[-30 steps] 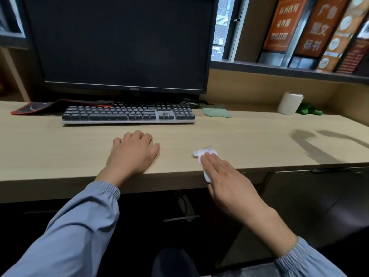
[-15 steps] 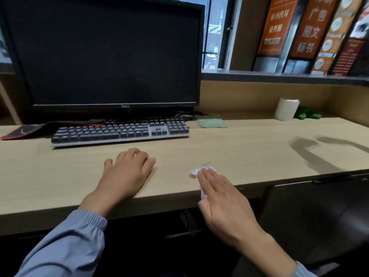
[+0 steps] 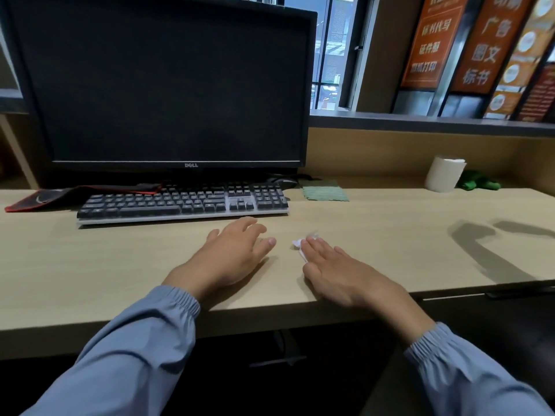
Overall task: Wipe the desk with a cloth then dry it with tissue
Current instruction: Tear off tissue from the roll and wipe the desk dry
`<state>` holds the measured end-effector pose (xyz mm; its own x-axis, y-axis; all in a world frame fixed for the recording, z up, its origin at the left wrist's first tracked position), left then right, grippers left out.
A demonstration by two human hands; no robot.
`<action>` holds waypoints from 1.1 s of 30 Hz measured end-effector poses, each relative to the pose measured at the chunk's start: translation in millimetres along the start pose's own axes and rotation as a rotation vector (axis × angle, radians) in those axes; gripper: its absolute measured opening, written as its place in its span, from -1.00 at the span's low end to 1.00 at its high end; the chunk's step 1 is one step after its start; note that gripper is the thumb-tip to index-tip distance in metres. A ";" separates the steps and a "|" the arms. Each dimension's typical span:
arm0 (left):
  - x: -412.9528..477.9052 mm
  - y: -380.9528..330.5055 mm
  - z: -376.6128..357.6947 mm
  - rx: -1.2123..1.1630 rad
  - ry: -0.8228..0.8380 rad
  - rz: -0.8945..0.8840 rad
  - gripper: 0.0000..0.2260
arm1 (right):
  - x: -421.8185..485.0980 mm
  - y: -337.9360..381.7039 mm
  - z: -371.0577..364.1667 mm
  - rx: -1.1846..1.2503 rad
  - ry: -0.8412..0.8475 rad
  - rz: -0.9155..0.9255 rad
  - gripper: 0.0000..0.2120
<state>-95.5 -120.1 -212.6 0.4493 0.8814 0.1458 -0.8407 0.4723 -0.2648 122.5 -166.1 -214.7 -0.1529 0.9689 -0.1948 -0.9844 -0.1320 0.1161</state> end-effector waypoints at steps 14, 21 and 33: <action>7.8 6.2 -24.1 0.065 0.022 0.009 -0.45 | 112.5 -13.1 38.2 -0.017 0.047 -0.022 -0.44; 7.7 8.4 -27.4 0.054 -0.011 0.010 -0.48 | 156.0 -23.1 57.0 -0.039 0.097 -0.079 -0.46; 8.2 8.1 -28.1 0.057 -0.044 -0.009 -0.52 | 198.0 -27.2 72.6 -0.050 0.095 -0.102 -0.49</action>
<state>-90.1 -109.0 -240.4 0.4442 0.8755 0.1899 -0.8531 0.4781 -0.2088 125.3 44.5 -185.8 -0.0575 0.9538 -0.2947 -0.9980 -0.0469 0.0429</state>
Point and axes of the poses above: each hand's wrist, its own x-axis towards the middle knuckle, its own z-axis out of the back of the hand, y = z × x, the point moved 1 cm from there along x, towards the middle knuckle, and after that the axes turned 6 degrees about -z, right-handed, at the moved point
